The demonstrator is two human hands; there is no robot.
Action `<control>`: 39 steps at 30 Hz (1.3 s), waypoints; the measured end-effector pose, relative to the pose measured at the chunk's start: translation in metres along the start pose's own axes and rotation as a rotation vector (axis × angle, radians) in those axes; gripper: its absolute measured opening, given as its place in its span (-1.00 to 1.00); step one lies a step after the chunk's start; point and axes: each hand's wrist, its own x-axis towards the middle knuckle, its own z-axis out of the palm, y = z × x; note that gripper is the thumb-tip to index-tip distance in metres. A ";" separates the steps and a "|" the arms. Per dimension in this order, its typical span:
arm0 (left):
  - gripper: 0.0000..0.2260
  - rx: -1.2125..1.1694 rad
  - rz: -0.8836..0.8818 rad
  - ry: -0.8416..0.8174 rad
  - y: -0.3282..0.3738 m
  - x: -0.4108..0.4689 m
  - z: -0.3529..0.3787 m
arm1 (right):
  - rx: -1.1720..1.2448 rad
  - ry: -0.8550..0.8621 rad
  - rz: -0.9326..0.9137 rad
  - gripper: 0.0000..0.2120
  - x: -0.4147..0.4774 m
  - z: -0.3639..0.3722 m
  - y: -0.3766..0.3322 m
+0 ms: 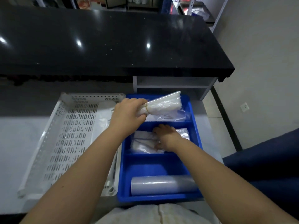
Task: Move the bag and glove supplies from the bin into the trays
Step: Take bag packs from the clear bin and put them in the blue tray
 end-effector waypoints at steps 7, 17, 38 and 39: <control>-0.67 0.003 -0.069 0.024 0.000 -0.016 -0.006 | -0.064 -0.068 -0.006 -0.51 0.003 -0.011 -0.001; -0.69 0.025 -0.105 0.045 0.001 -0.024 -0.012 | -0.054 0.007 -0.115 -0.57 -0.019 0.000 0.005; -0.69 0.011 -0.085 0.084 0.015 -0.039 -0.008 | 0.160 -0.092 -0.067 -0.59 -0.042 0.004 0.019; -0.69 0.011 -0.081 0.089 0.016 -0.040 -0.008 | 0.159 -0.087 -0.058 -0.58 -0.043 0.005 0.018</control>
